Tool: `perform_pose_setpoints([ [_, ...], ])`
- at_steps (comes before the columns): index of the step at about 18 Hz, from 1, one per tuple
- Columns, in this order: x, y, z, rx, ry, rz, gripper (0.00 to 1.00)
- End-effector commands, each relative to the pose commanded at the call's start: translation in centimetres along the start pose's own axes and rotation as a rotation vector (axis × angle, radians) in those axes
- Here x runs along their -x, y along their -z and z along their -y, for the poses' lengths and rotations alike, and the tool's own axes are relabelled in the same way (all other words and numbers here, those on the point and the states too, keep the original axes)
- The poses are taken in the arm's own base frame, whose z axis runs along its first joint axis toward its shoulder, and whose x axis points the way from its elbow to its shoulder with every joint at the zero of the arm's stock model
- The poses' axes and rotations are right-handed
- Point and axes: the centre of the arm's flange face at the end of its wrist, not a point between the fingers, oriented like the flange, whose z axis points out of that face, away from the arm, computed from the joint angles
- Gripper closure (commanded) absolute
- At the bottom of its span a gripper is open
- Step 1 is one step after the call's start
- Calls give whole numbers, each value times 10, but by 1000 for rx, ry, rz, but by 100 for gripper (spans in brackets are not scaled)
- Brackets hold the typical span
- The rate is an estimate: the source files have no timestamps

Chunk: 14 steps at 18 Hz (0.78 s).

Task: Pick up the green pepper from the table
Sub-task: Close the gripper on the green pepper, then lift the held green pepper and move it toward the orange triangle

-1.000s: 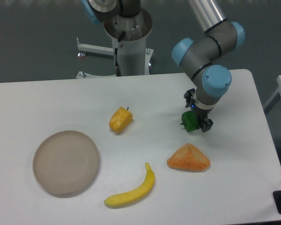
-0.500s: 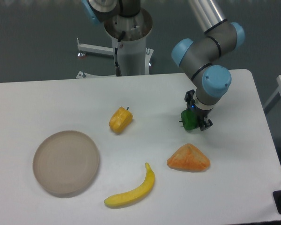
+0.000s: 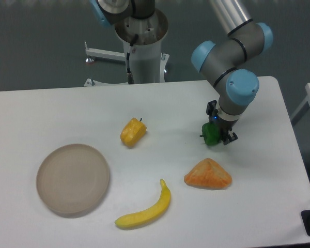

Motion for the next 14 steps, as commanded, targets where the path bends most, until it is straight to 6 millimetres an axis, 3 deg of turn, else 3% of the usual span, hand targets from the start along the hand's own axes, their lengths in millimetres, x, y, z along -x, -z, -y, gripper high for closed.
perform_pose_setpoints([
  [5,26,31,1,-40,42,77,43],
  [14,61,56,8,-72,111,154,43],
])
